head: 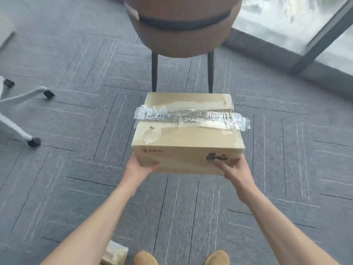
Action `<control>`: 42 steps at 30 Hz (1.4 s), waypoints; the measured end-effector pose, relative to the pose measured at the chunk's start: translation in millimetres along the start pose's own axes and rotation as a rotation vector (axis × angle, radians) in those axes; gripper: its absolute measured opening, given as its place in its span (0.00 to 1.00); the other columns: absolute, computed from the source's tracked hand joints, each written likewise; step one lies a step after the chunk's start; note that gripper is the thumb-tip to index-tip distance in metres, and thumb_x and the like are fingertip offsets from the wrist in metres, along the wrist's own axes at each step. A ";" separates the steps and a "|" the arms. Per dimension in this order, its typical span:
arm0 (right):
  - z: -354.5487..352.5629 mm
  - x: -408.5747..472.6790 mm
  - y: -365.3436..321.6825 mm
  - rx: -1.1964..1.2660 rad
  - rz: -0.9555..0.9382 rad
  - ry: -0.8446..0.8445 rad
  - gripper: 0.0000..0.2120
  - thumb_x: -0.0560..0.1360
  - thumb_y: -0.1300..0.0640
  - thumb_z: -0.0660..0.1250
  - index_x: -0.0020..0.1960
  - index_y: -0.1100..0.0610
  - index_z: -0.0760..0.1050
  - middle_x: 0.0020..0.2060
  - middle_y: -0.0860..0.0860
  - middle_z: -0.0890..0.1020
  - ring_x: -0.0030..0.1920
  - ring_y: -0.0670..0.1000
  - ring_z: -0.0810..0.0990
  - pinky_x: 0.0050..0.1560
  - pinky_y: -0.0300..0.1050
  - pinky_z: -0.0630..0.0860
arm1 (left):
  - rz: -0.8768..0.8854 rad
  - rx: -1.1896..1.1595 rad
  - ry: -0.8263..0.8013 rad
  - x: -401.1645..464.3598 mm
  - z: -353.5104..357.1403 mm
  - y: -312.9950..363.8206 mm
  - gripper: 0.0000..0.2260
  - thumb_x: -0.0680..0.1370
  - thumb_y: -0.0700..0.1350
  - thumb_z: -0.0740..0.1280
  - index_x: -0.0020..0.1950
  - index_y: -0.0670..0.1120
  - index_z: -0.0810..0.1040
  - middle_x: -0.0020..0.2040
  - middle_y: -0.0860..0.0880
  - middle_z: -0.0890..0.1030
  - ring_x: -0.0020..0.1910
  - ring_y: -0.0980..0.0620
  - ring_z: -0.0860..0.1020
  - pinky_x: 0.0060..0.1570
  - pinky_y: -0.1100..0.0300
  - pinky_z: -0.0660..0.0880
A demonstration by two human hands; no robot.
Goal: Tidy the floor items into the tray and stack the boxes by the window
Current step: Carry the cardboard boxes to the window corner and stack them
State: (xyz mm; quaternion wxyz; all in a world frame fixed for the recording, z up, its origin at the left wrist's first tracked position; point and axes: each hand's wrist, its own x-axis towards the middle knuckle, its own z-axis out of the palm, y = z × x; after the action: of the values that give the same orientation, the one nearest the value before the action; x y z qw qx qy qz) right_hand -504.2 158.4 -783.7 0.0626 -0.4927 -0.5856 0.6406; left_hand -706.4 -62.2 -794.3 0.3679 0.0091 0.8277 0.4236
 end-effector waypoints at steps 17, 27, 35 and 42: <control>-344.4 -273.0 -308.7 0.414 -0.270 0.572 0.17 0.73 0.63 0.74 0.47 0.44 0.72 0.43 0.38 0.78 0.38 0.32 0.79 0.35 0.28 0.73 | 0.649 0.101 -0.443 -272.5 129.2 483.0 0.21 0.69 0.47 0.78 0.57 0.59 0.75 0.50 0.58 0.82 0.48 0.51 0.80 0.40 0.55 0.77; -599.4 -474.0 -392.5 0.363 -0.520 0.858 0.20 0.67 0.52 0.79 0.49 0.35 0.72 0.43 0.33 0.80 0.49 0.38 0.77 0.58 0.49 0.74 | 0.907 0.163 -0.616 -532.9 285.6 673.5 0.24 0.64 0.51 0.80 0.56 0.53 0.75 0.50 0.49 0.82 0.46 0.44 0.81 0.44 0.45 0.82; -764.3 -577.5 -378.5 0.348 -0.616 1.157 0.25 0.63 0.50 0.82 0.56 0.37 0.76 0.50 0.39 0.85 0.55 0.44 0.82 0.56 0.47 0.76 | 1.012 0.085 -0.850 -685.5 446.4 740.6 0.22 0.61 0.48 0.78 0.52 0.51 0.77 0.47 0.49 0.82 0.44 0.46 0.81 0.42 0.41 0.81; -914.4 -583.4 -330.8 0.306 -0.536 1.405 0.25 0.63 0.42 0.79 0.57 0.36 0.74 0.52 0.38 0.83 0.56 0.44 0.80 0.58 0.50 0.76 | 1.090 0.095 -1.074 -752.9 627.1 783.7 0.20 0.61 0.49 0.77 0.51 0.51 0.79 0.44 0.50 0.83 0.41 0.47 0.81 0.34 0.53 0.78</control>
State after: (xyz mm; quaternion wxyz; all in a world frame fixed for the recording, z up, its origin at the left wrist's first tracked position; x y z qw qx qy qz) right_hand 271.3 505.8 -32.8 0.6410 -0.6110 -0.4126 0.2135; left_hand -3.1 629.6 -19.1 0.4580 0.6364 0.4311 0.4465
